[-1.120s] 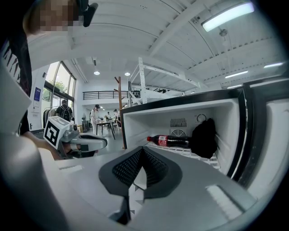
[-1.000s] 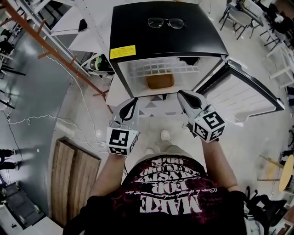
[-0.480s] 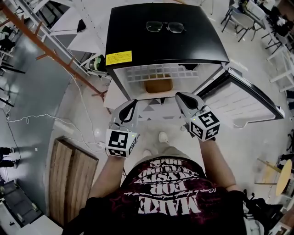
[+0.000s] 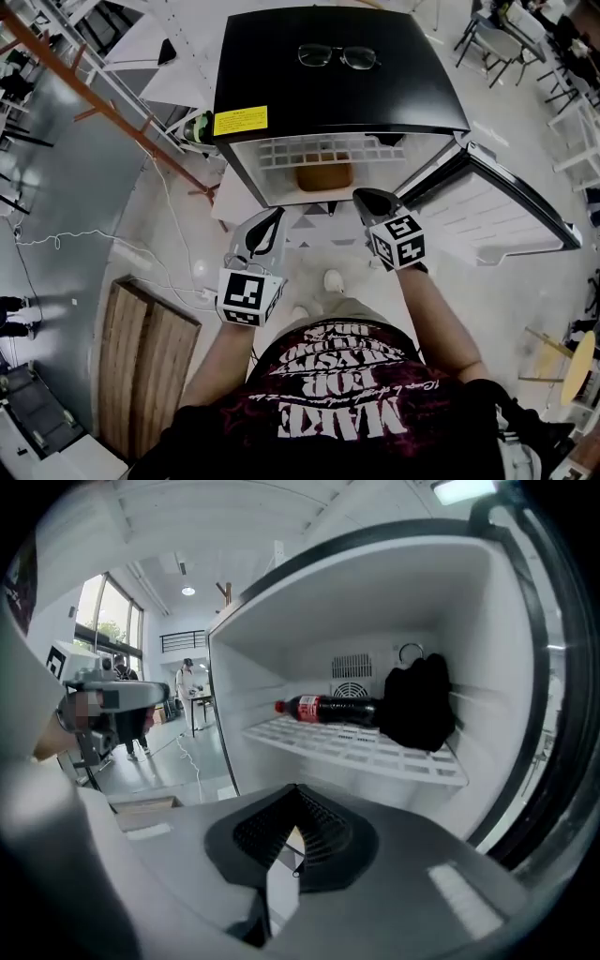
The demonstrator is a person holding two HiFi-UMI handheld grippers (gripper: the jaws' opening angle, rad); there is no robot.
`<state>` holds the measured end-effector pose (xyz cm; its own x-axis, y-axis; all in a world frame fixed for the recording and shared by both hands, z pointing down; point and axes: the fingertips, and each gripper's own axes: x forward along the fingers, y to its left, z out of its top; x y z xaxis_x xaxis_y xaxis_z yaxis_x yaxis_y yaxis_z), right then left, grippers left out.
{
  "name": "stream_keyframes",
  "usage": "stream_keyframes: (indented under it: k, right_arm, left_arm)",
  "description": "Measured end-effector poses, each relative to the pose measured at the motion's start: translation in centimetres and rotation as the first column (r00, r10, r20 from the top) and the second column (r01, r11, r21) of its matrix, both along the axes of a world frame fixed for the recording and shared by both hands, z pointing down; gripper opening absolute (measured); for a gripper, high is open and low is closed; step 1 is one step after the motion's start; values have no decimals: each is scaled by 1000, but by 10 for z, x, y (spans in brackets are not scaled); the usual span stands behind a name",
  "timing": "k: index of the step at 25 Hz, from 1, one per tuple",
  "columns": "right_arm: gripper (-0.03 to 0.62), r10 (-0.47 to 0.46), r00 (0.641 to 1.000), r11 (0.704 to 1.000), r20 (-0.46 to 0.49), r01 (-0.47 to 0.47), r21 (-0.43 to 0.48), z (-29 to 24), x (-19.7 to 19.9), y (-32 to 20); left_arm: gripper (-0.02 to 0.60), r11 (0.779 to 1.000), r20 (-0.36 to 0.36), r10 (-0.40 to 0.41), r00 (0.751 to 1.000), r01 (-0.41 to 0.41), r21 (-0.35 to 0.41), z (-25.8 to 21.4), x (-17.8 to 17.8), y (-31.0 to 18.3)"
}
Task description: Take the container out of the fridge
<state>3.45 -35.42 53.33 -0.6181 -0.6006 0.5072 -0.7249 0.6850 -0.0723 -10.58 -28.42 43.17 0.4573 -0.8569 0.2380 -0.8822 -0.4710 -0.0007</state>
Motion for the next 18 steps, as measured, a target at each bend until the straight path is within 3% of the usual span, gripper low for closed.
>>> stream_keyframes:
  k: [9, 18]
  right_arm:
    - [17, 27, 999, 998, -41, -30, -61, 45, 6, -15]
    - [57, 93, 994, 988, -48, -98, -118, 78, 19, -32]
  left_arm:
    - [0, 1000, 2, -16, 1000, 16, -6, 1, -3, 4]
    - [0, 999, 1, -34, 999, 34, -9, 2, -6, 4]
